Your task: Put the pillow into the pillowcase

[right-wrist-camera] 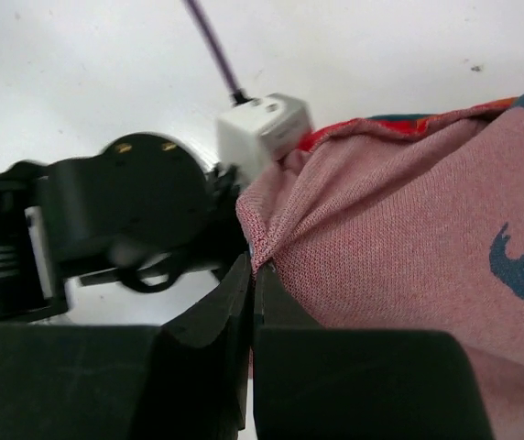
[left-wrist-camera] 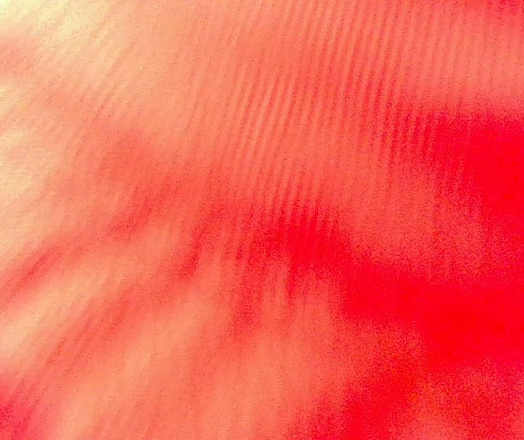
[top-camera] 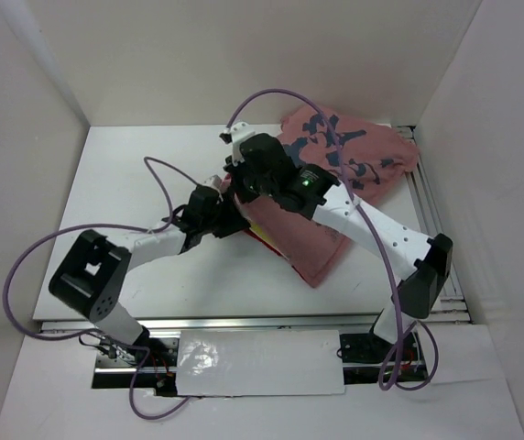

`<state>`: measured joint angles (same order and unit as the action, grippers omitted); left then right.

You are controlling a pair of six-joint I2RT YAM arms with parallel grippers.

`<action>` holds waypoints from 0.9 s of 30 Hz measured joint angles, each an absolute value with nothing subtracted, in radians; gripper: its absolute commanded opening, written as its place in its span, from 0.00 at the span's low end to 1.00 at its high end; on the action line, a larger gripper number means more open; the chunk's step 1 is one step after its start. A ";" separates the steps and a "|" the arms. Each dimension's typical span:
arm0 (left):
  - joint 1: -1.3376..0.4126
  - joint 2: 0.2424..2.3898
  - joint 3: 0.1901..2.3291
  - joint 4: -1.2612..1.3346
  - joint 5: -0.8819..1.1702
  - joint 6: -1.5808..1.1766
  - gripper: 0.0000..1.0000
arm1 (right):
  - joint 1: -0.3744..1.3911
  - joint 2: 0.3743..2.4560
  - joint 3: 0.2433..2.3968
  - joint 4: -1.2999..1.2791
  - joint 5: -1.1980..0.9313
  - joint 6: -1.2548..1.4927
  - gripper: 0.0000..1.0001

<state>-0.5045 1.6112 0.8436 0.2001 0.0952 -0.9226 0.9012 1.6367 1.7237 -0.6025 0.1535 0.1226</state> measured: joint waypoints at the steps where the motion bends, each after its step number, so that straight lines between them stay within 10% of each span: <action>1: -0.495 1.574 0.809 0.181 0.094 -0.922 0.47 | 0.888 1.645 1.723 -0.593 0.135 0.127 0.00; 19: -0.322 1.021 0.532 -0.201 -0.030 -0.889 0.63 | 0.836 1.915 1.672 -0.488 -0.213 0.144 0.02; 23: -0.213 0.965 0.518 -0.235 -0.005 -0.888 0.77 | 0.868 1.929 1.646 -0.506 -0.193 0.141 0.16; 27: -0.162 0.931 0.494 -0.228 0.043 -0.882 1.00 | 0.890 1.942 1.640 -0.516 -0.169 0.147 0.59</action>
<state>-0.1623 0.9314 0.4942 -0.2276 0.0433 -0.8822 0.8898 1.9419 1.6402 -0.5159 -0.1688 0.1471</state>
